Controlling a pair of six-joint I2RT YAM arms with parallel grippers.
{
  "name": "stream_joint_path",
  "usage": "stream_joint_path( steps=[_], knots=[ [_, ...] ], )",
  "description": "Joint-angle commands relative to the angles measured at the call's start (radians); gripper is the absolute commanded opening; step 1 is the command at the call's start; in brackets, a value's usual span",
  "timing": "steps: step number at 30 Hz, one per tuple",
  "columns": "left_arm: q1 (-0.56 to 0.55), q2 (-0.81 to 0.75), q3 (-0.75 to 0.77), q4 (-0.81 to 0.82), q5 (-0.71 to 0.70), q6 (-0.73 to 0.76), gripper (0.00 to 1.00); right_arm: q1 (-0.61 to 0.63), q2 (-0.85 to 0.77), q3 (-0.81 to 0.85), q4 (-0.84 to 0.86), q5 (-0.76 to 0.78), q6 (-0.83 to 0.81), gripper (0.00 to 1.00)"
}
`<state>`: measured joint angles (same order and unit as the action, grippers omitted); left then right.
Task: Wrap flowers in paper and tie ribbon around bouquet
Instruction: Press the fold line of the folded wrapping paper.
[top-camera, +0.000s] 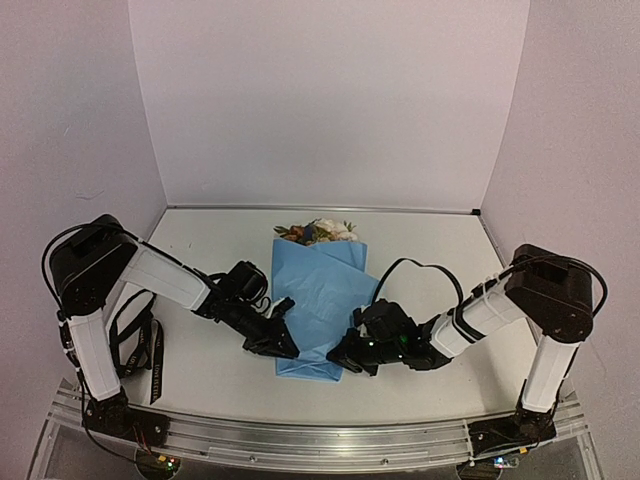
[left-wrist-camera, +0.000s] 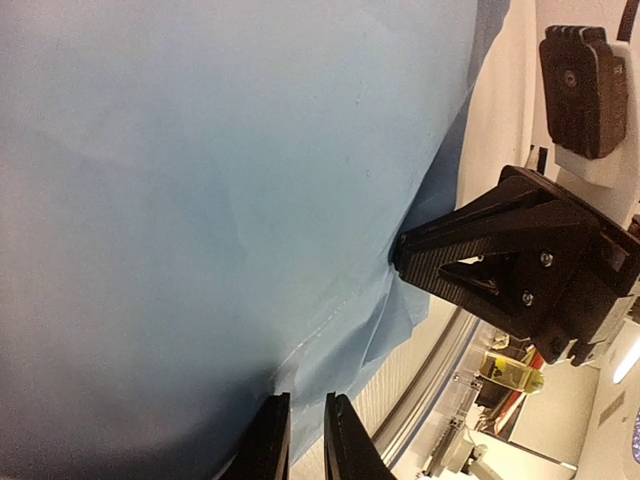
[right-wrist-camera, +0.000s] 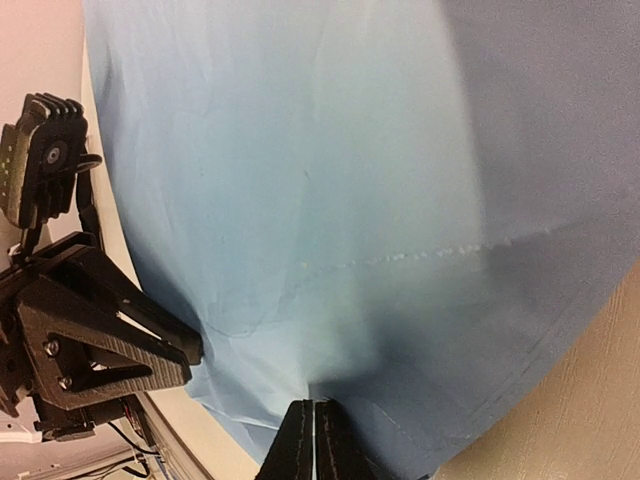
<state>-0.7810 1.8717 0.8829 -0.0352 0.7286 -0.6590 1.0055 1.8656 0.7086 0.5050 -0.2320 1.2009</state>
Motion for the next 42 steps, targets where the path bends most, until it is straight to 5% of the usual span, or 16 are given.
stream_joint_path(
  steps=[1, 18, 42],
  knots=[
    [0.072, -0.014, -0.04, -0.015, -0.033, -0.009, 0.14, -0.015, 0.047, -0.044, -0.129, 0.061, 0.012, 0.02],
    [0.209, 0.077, 0.027, 0.013, -0.008, -0.064, 0.15, -0.039, 0.054, -0.054, -0.125, 0.018, 0.02, 0.02],
    [0.327, 0.289, 0.396, -0.134, 0.025, -0.023, 0.18, -0.059, 0.079, -0.055, -0.12, -0.024, 0.034, 0.02]
  ],
)
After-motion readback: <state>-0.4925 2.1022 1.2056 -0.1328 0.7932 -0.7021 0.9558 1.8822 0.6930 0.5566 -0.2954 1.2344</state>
